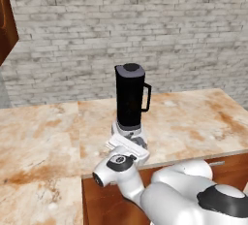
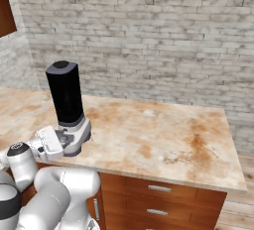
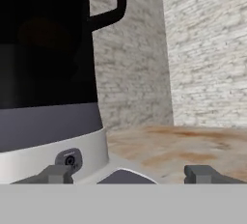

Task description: Open the blender lid, put the tangerine in the blender, close the lid, and start the blender.

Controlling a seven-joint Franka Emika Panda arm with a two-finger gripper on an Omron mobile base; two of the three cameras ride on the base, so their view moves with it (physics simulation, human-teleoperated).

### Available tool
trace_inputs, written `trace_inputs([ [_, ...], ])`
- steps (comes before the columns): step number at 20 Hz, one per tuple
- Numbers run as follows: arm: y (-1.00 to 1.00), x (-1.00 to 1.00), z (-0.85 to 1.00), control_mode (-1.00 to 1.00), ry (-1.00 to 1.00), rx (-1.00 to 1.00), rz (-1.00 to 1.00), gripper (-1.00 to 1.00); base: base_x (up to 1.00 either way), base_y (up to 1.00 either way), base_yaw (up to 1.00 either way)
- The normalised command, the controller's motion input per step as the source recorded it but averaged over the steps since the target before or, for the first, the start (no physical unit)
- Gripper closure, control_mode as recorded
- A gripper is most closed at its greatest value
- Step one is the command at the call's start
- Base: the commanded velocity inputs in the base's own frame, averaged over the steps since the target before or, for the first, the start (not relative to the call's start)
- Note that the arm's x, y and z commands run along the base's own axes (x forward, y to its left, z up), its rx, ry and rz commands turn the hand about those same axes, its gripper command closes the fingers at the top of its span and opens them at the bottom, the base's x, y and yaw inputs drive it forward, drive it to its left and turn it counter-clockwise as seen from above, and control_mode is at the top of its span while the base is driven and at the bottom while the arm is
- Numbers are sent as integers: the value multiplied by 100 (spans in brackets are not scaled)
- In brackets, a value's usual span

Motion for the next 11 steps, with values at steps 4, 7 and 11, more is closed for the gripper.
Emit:
trace_inputs([
  [4, 0, 25, -7, -100, 0, 0, 0, -100, 0, 0, 0],
  [7, -4, 15, -6, -100, 0, 0, 0, -100, 0, 0, 0],
  [11, -13, 7, -1, -100, 0, 0, 0, -100, 0, 0, 0],
])
